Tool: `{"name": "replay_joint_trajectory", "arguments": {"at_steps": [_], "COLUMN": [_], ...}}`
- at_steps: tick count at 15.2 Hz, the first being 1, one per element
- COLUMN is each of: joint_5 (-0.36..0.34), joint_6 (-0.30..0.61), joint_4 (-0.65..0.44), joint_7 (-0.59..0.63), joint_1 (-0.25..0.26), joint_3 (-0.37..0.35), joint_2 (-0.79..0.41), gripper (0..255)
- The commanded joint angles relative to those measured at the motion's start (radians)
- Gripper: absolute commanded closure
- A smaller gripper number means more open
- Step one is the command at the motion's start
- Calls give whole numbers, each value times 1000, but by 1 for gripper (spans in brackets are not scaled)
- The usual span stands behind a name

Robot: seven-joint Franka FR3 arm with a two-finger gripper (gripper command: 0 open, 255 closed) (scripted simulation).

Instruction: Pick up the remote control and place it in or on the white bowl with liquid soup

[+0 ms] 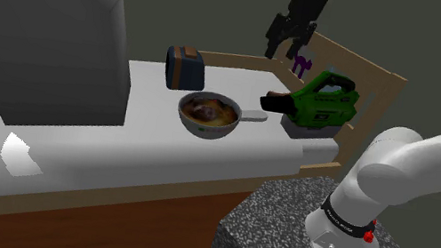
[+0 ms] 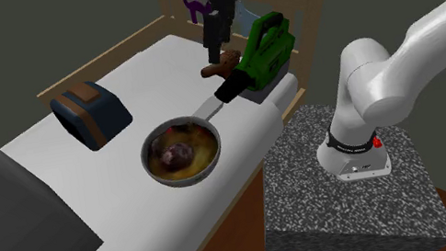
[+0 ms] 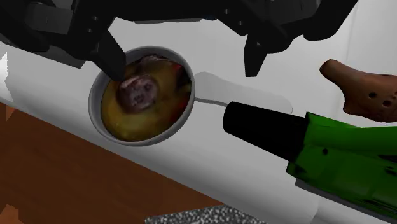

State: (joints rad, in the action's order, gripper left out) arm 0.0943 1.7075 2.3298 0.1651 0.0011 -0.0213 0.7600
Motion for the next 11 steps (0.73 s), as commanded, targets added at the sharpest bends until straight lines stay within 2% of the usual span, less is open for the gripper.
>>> {"name": "replay_joint_trajectory", "arguments": {"at_steps": [1, 11], "joint_5": [0, -108], "joint_6": [0, 254], "joint_4": [0, 139], "joint_7": [0, -580], "joint_1": [0, 115], "joint_3": [0, 183], "joint_2": [0, -192], "gripper": [0, 0]}}
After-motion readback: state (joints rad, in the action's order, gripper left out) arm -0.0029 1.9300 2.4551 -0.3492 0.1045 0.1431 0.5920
